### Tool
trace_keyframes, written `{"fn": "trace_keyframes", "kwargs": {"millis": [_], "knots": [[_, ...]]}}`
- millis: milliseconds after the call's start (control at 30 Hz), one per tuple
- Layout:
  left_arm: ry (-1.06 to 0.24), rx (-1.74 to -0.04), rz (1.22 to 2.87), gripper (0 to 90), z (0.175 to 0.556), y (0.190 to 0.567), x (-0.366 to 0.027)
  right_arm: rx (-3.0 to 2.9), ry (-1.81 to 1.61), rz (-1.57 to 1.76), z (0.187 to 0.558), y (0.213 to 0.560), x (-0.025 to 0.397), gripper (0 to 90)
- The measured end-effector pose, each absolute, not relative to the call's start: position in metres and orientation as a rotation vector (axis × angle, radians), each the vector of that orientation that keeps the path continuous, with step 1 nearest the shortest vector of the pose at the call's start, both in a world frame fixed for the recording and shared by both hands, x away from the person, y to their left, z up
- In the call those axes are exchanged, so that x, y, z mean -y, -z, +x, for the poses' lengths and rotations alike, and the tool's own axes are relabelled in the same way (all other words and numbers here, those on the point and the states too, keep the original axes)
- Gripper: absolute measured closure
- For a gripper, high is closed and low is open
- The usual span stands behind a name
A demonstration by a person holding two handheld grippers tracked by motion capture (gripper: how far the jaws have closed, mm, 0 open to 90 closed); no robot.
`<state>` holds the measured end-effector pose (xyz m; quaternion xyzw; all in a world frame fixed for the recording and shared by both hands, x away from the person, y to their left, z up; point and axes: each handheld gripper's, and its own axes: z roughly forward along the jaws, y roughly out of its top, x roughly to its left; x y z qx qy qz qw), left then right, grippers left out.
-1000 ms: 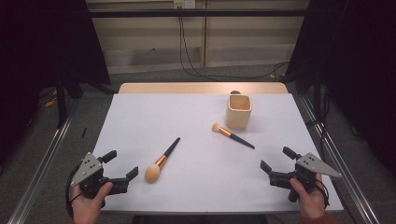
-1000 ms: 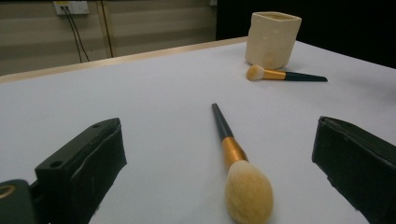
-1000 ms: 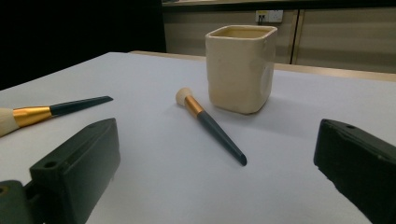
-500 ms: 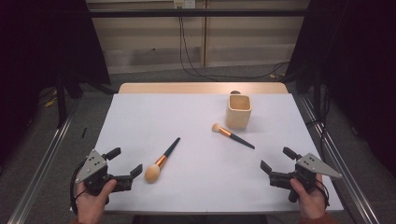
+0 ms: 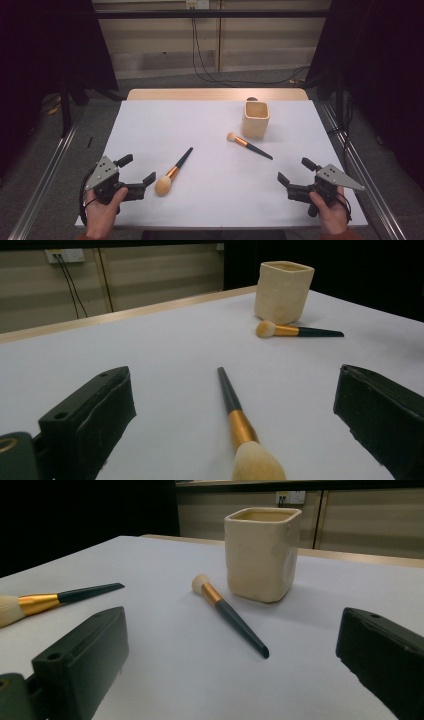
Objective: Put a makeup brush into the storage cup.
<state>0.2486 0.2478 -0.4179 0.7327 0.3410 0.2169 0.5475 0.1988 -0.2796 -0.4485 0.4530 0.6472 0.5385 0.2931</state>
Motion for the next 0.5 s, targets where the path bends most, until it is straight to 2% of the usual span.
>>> {"fn": "trace_keyframes", "kwargs": {"millis": [500], "knots": [[-0.514, -0.754, 1.753, 2.8, 0.268, 0.408, -0.226, -1.727, -1.438, 1.208, 0.199, 0.449, 0.279, 0.4]]}}
